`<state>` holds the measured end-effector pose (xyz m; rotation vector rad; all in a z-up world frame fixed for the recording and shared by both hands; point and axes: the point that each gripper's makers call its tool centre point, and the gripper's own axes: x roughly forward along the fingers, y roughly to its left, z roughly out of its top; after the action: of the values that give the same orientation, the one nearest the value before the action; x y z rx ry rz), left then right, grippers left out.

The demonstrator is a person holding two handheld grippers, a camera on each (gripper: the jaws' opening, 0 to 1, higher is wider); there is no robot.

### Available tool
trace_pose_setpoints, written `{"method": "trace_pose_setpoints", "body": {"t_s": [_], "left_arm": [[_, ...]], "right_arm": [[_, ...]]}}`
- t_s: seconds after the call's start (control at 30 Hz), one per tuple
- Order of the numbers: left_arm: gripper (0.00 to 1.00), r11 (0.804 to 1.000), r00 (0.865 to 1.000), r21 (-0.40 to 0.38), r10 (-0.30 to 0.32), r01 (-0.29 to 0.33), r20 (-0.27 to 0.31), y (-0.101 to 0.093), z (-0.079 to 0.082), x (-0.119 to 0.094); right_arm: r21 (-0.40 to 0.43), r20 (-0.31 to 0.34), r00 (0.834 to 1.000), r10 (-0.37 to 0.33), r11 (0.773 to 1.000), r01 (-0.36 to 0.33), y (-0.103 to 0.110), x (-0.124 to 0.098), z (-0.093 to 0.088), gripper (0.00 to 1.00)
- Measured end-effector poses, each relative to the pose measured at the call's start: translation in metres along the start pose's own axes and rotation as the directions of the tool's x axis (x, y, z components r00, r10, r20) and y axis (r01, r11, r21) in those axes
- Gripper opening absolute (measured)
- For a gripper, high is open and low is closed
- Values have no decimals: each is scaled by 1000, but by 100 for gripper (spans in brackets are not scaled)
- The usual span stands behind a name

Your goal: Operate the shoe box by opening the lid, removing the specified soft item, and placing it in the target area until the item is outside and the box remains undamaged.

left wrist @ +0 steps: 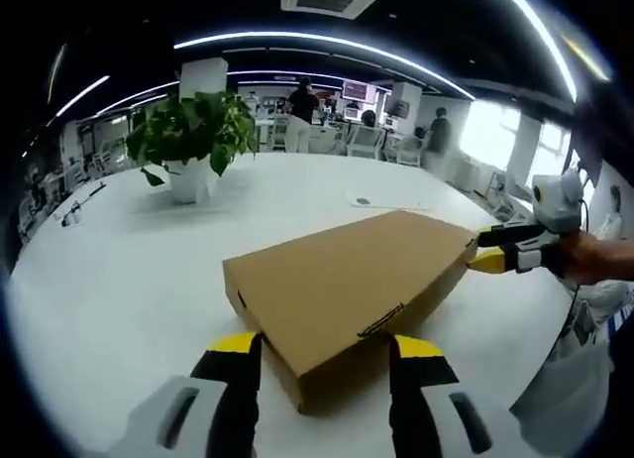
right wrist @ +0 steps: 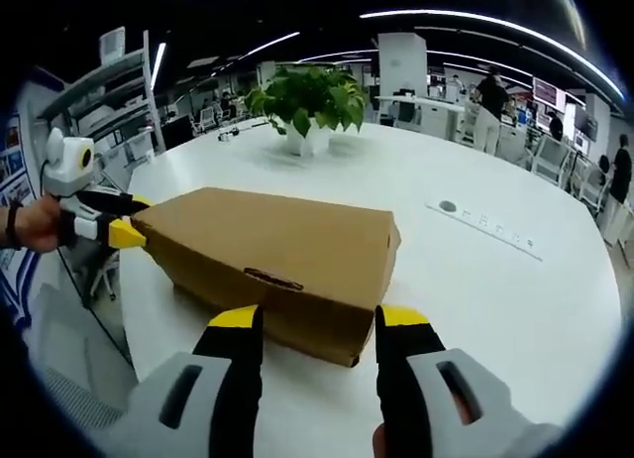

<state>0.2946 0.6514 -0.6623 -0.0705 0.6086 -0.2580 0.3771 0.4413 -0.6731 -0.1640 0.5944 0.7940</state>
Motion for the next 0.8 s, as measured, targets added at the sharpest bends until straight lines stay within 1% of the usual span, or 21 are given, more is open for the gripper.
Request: {"method": "trace_pose_setpoints", "body": {"t_s": [0.1, 0.2, 0.3, 0.4, 0.5, 0.57, 0.63, 0.8], "left_arm": [[52, 1000, 1000, 19, -3, 3, 13, 0, 5, -3], [55, 999, 999, 31, -20, 19, 32, -2, 13, -6], [56, 998, 999, 67, -24, 21, 35, -3, 18, -7], [56, 996, 999, 86, -21, 17, 46, -1, 23, -8], [55, 992, 998, 126, -25, 18, 52, 0, 27, -9], [55, 989, 998, 150, -25, 17, 52, 1, 30, -10], [53, 988, 998, 157, -20, 10, 58, 3, 34, -10], [45, 988, 995, 153, 9, -25, 102, 13, 48, -11]], "right_arm": [[5, 18, 1000, -1, 1000, 1, 0, -4, 8, 41], [6, 36, 999, -3, 1000, 3, 1, -7, 17, 41], [11, 57, 998, -4, 1000, 3, 2, -12, 27, 42], [15, 76, 997, -5, 1000, 4, 4, -16, 37, 42], [17, 95, 995, -9, 1000, 8, 5, -20, 47, 42], [13, 104, 995, -12, 1000, 10, 5, -21, 53, 42], [12, 114, 993, -13, 1000, 12, 4, -22, 59, 42], [8, 146, 989, -16, 1000, 15, 2, -24, 78, 42]]}}
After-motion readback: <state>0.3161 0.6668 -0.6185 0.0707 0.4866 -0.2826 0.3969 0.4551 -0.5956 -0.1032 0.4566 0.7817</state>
